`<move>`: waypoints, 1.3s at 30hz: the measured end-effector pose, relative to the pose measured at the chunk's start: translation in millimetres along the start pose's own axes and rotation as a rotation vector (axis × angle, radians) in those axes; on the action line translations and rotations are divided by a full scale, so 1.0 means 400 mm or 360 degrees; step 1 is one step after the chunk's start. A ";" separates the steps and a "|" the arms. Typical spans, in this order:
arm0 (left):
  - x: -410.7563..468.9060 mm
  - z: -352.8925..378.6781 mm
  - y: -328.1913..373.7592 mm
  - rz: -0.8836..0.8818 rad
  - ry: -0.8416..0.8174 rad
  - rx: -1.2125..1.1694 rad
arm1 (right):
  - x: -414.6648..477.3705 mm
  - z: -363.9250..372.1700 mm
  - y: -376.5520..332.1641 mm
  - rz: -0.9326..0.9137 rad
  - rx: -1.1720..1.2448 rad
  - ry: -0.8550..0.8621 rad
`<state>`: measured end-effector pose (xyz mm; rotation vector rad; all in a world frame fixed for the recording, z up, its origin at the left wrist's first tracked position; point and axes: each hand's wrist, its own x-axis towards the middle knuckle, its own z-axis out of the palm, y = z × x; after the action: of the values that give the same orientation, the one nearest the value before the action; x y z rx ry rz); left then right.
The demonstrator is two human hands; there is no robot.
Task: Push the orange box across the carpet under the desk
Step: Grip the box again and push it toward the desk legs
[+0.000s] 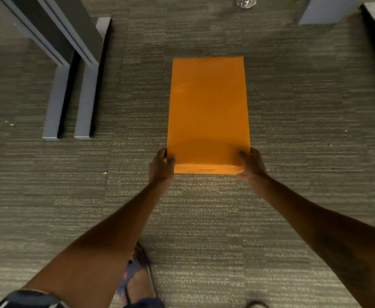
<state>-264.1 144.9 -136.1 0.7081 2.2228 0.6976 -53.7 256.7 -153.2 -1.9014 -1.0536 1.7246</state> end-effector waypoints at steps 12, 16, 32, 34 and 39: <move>0.146 -0.149 -0.051 0.0005 -0.0118 -0.0488 | -0.004 0.169 -0.118 -0.0140 0.0254 -0.0024; 0.272 -0.260 -0.089 0.0051 0.0038 -0.0466 | 0.016 0.320 -0.190 -0.0175 0.0303 -0.0027; 0.560 -0.496 -0.337 0.0025 0.0204 -0.0448 | 0.047 0.679 -0.226 -0.0133 0.0274 -0.0311; 0.533 -0.501 -0.324 0.0005 0.0212 -0.0428 | 0.058 0.696 -0.214 -0.0154 0.0251 -0.0320; 0.508 -0.496 -0.286 0.0002 0.0234 -0.0404 | 0.081 0.715 -0.193 -0.0252 0.0178 -0.0311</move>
<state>-567.3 143.1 -178.6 0.5458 2.2104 1.0401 -350.6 270.7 -174.7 -1.5634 -1.1185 1.8637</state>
